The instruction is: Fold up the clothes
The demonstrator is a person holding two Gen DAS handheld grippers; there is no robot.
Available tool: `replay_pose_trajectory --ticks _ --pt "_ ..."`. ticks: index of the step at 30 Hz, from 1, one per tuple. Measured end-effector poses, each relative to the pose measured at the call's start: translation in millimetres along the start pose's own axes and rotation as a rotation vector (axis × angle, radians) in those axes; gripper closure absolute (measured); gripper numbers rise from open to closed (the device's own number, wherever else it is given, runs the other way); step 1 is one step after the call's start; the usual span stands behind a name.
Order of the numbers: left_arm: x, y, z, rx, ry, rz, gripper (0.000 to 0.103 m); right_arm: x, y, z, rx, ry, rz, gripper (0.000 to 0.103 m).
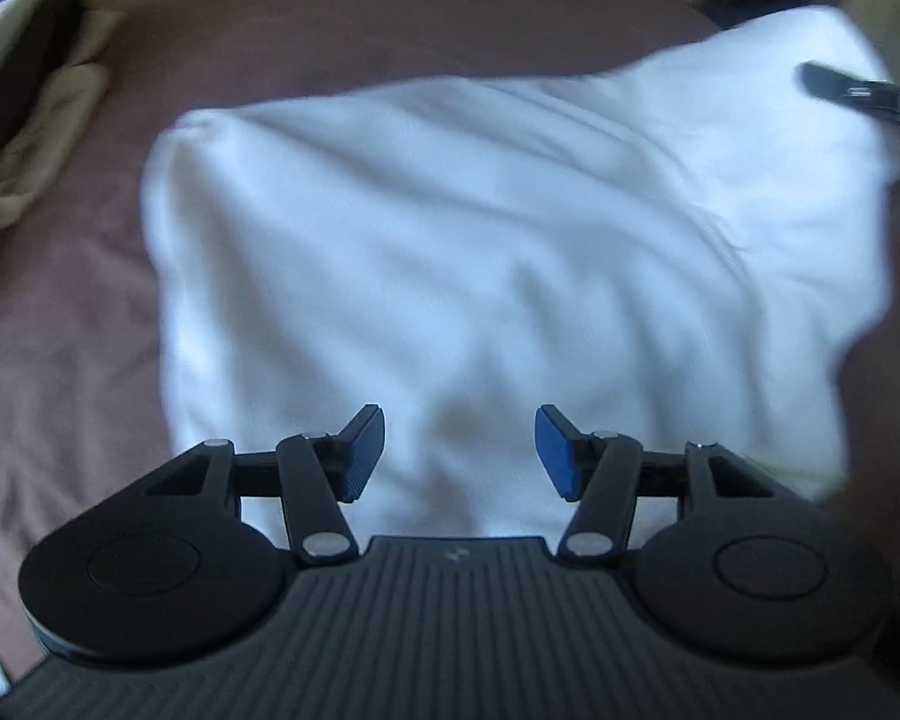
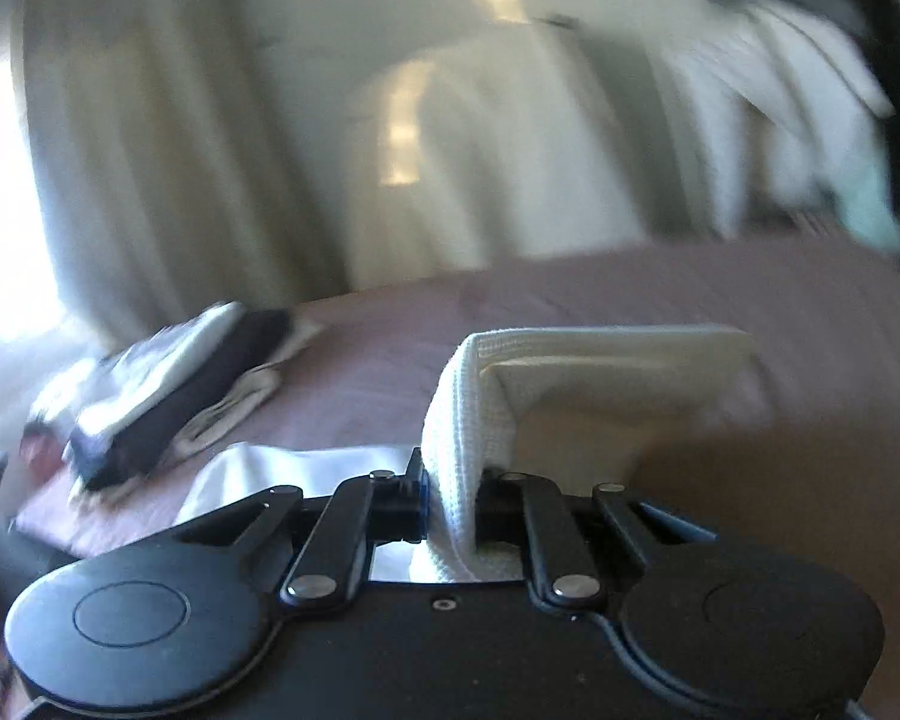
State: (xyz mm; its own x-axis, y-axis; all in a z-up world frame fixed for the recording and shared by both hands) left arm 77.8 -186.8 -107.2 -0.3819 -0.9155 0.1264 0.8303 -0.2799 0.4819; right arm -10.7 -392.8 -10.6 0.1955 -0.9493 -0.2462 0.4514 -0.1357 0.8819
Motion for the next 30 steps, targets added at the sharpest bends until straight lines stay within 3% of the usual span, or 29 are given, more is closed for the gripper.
replay_pose_trajectory --ticks 4,7,11,14,18,23,25,27,29,30 --pt "-43.8 2.0 11.9 0.038 0.054 0.132 0.048 -71.8 29.3 -27.6 -0.028 0.197 0.084 0.089" --pt "-71.6 1.3 26.0 0.091 0.061 0.205 0.048 -117.0 23.6 -58.6 -0.117 0.287 0.083 0.089" --pt "-107.4 -7.2 36.9 0.117 0.100 0.287 0.048 -163.1 -24.4 -114.3 -0.301 0.287 0.118 0.089" --pt "-125.0 -15.6 36.1 0.131 0.063 0.345 0.048 -183.6 -67.3 -142.6 -0.397 0.258 0.163 0.089" --pt "-131.2 -27.1 33.4 0.150 -0.002 0.379 0.048 -187.7 -85.6 -141.8 -0.347 0.221 0.165 0.089" --pt "-137.2 -30.5 36.1 0.232 -0.069 0.395 0.048 -193.6 -59.2 -103.2 -0.142 0.275 0.170 0.089" --pt "-140.3 -32.9 34.7 0.252 -0.095 0.411 0.048 -198.7 -59.3 -96.9 -0.128 0.315 0.177 0.089" --pt "-143.4 -36.2 30.0 0.243 -0.090 0.432 0.048 -208.8 -80.2 -119.1 -0.295 0.308 0.255 0.088" --pt "-145.0 -39.6 23.8 0.216 -0.053 0.442 0.048 -214.5 -110.5 -149.6 -0.504 0.233 0.338 0.088" --pt "-145.1 -41.4 22.7 0.208 -0.038 0.443 0.048 -214.8 -116.2 -154.0 -0.527 0.226 0.324 0.084"
Point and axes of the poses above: each gripper's, at about its wrist camera, not at the fingertips, and z roughly against the way its jaws point, x to its right, y to its top, the point moved 3 cm from there along -z, roughly the way its jaws point, and after that the axes turned 1 degree about -x, right-handed, at the moved point
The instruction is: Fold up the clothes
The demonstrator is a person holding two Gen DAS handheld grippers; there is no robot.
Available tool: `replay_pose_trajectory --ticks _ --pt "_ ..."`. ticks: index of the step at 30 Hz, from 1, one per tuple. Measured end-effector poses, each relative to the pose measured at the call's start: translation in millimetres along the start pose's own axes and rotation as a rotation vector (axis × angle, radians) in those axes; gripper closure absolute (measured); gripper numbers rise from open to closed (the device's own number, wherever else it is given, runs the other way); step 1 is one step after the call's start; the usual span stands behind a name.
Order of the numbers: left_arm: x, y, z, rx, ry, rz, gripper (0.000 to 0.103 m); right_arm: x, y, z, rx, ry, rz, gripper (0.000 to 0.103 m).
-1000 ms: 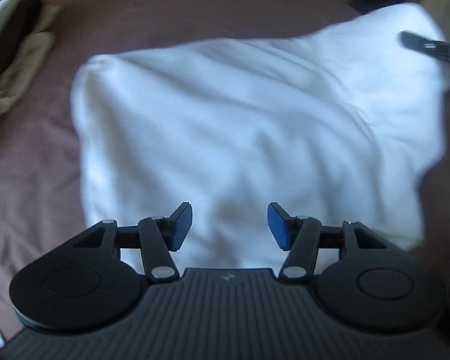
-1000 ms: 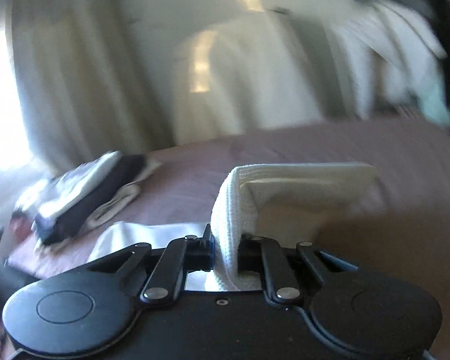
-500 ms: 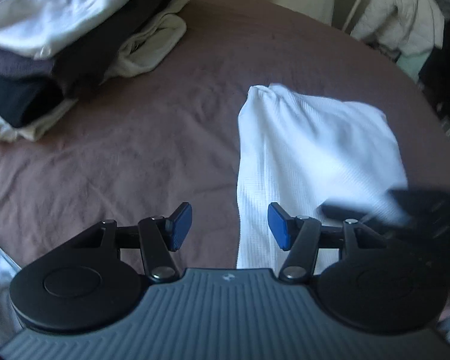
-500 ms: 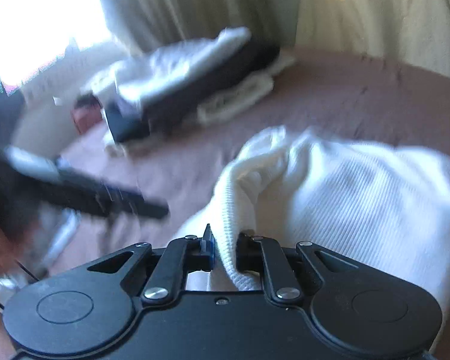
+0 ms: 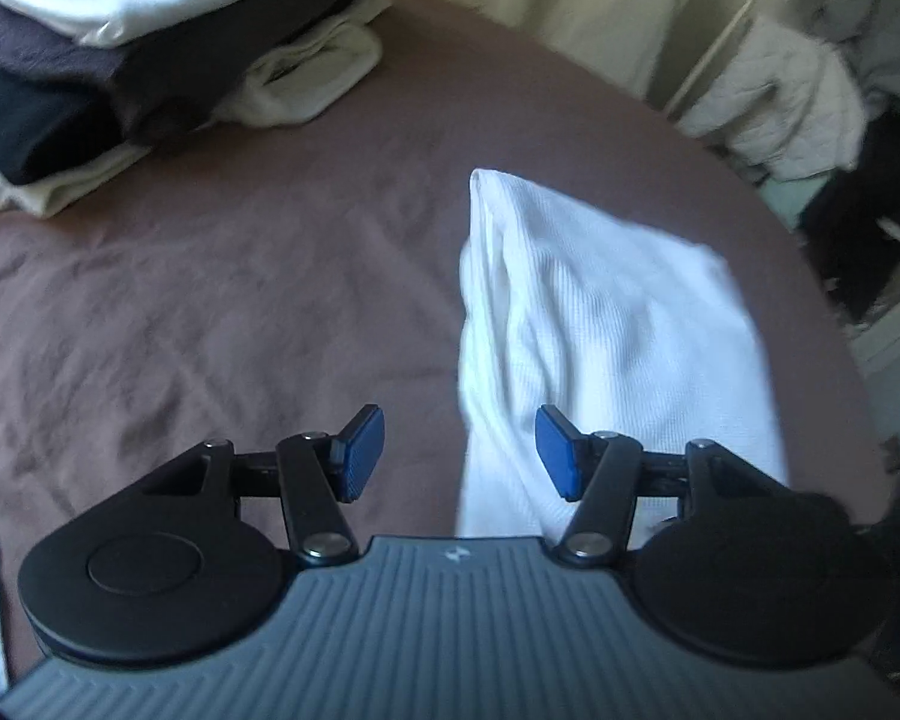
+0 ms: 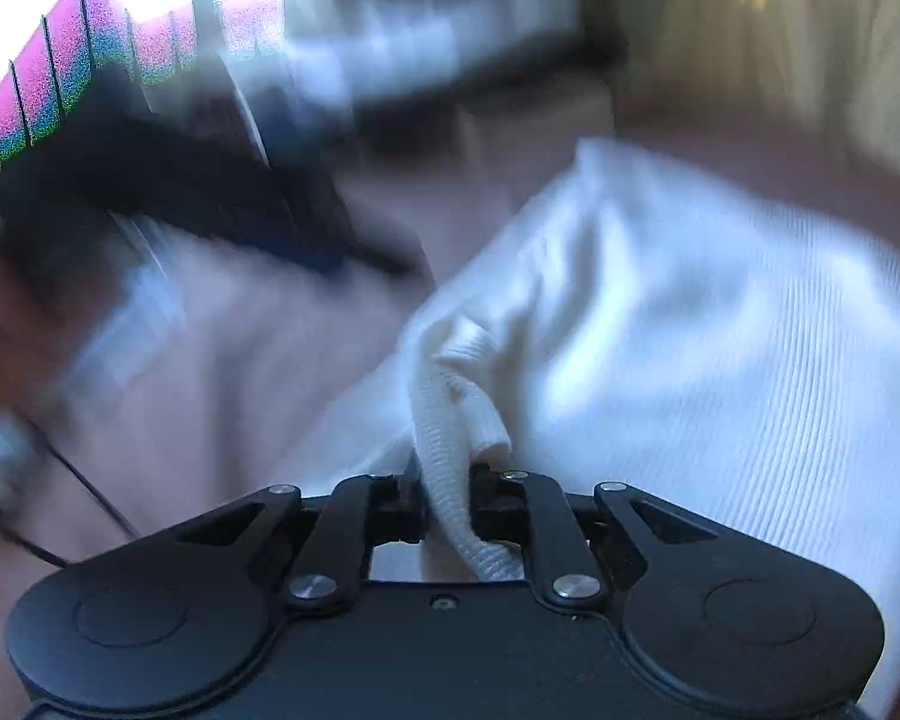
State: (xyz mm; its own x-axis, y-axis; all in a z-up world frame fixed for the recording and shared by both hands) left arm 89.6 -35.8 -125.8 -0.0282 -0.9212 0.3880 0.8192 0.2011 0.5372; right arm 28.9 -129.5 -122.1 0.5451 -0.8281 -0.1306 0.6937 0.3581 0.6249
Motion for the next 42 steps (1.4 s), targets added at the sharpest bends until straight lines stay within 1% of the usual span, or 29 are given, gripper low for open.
replay_pose_trajectory --ticks 1,2,3,5,6,9,11,12,13,14,16,17,18,19,20,21,23,25,26,27,29,31,33,35,36,37,39,41,42 --pt "-0.4 -1.6 1.2 0.001 0.007 -0.001 0.048 -0.2 0.5 4.5 0.015 0.051 -0.032 0.077" --pt "-0.8 -2.6 3.4 0.008 0.001 0.000 0.048 -0.4 1.1 9.1 0.030 0.102 -0.065 0.064" --pt "-1.2 -3.0 6.3 0.020 -0.017 0.003 0.048 -0.6 1.7 13.8 0.045 0.152 -0.097 0.059" --pt "-0.9 -3.7 10.9 0.037 -0.048 0.012 0.048 -1.7 2.8 23.9 0.069 0.256 -0.148 0.056" --pt "-0.2 -3.5 11.0 0.039 -0.059 0.010 0.048 -4.1 2.4 29.3 0.074 0.310 -0.146 0.057" --pt "7.1 -3.9 11.0 0.039 -0.067 -0.030 0.048 -5.9 -7.0 47.1 0.100 0.485 -0.182 0.057" --pt "13.5 -6.4 11.7 0.038 -0.075 -0.064 0.047 5.3 -16.8 65.7 0.127 0.542 -0.232 0.057" --pt "16.4 -8.3 11.5 0.036 -0.085 -0.077 0.042 13.4 -22.8 76.3 0.143 0.544 -0.252 0.057" --pt "19.1 -10.6 10.7 0.032 -0.101 -0.087 0.037 23.8 -29.0 87.4 0.160 0.520 -0.268 0.056" --pt "21.9 -13.5 9.0 0.022 -0.116 -0.098 0.035 34.5 -33.0 96.9 0.176 0.477 -0.278 0.055" --pt "26.6 -20.0 0.6 -0.013 -0.119 -0.125 0.033 56.5 -35.8 111.7 0.199 0.329 -0.279 0.049" --pt "28.3 -23.9 -5.8 -0.040 -0.096 -0.141 0.033 66.2 -39.5 117.8 0.205 0.239 -0.268 0.047" --pt "28.9 -27.9 -13.3 -0.074 -0.051 -0.158 0.033 75.7 -43.2 122.5 0.208 0.147 -0.254 0.046" --pt "27.9 -32.5 -22.2 -0.122 0.016 -0.179 0.033 85.4 -47.2 125.4 0.203 0.061 -0.247 0.045" --pt "25.7 -37.2 -31.0 -0.172 0.071 -0.195 0.031 95.1 -51.9 125.3 0.188 -0.002 -0.259 0.044" --pt "23.1 -39.3 -34.1 -0.194 0.077 -0.197 0.029 104.7 -56.8 124.8 0.175 -0.042 -0.284 0.043" --pt "18.1 -39.8 -33.7 -0.207 0.051 -0.186 0.028 124.0 -66.6 123.9 0.149 -0.121 -0.336 0.040" --pt "11.8 -37.4 -31.7 -0.228 0.023 -0.145 0.028 142.4 -76.2 122.1 0.131 -0.190 -0.394 0.039" --pt "8.9 -36.0 -31.0 -0.233 0.006 -0.122 0.027 150.6 -81.8 120.4 0.138 -0.191 -0.440 0.038" --pt "5.9 -34.6 -30.2 -0.237 -0.012 -0.099 0.027 159.3 -89.0 120.9 0.150 -0.160 -0.494 0.038" --pt "0.7 -31.4 -28.1 -0.227 -0.052 -0.055 0.027 173.4 -99.7 121.5 0.179 -0.066 -0.608 0.038" --pt "-6.5 -22.0 -23.2 -0.160 -0.104 0.031 0.027 180.0 -104.4 116.5 0.212 0.025 -0.697 0.038" --pt "-14.6 -9.8 -18.9 -0.088 -0.160 0.124 0.027 185.1 -108.6 110.3 0.230 0.115 -0.765 0.034" --pt "-18.5 1.9 -24.3 -0.064 -0.202 0.163 0.027 185.7 -112.4 99.6 0.225 0.195 -0.816 0.026" --pt "-17.7 5.0 -30.9 -0.078 -0.216 0.160 0.027 185.9 -114.9 92.0 0.205 0.233 -0.848 0.017" --pt "-15.1 5.7 -40.5 -0.114 -0.225 0.143 0.027 186.2 -117.3 84.5 0.185 0.271 -0.880 0.015" --pt "-7.5 1.6 -58.8 -0.194 -0.225 0.102 0.027 183.6 -123.6 70.2 0.171 0.320 -0.925 0.015" --pt "0.7 -1.3 -62.5 -0.170 -0.221 0.062 0.019 177.7 -123.8 65.0 0.197 0.333 -0.902 0.013" --pt "4.2 -0.5 -62.9 -0.151 -0.229 0.071 0.015 175.3 -120.6 61.6 0.200 0.337 -0.879 0.013"
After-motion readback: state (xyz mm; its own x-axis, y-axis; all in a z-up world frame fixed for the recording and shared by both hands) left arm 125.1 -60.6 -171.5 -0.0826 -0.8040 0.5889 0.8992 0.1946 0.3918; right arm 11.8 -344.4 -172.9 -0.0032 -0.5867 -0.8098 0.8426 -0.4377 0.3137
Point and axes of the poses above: each gripper's, at about its wrist camera, not at the fingertips, and z roughly against the way its jaws point, x to its right, y to its top, the point moved 3 cm from there along -z, roughly the way its jaws point, and after that the axes turned 1 degree about -x, right-handed, at the moved point
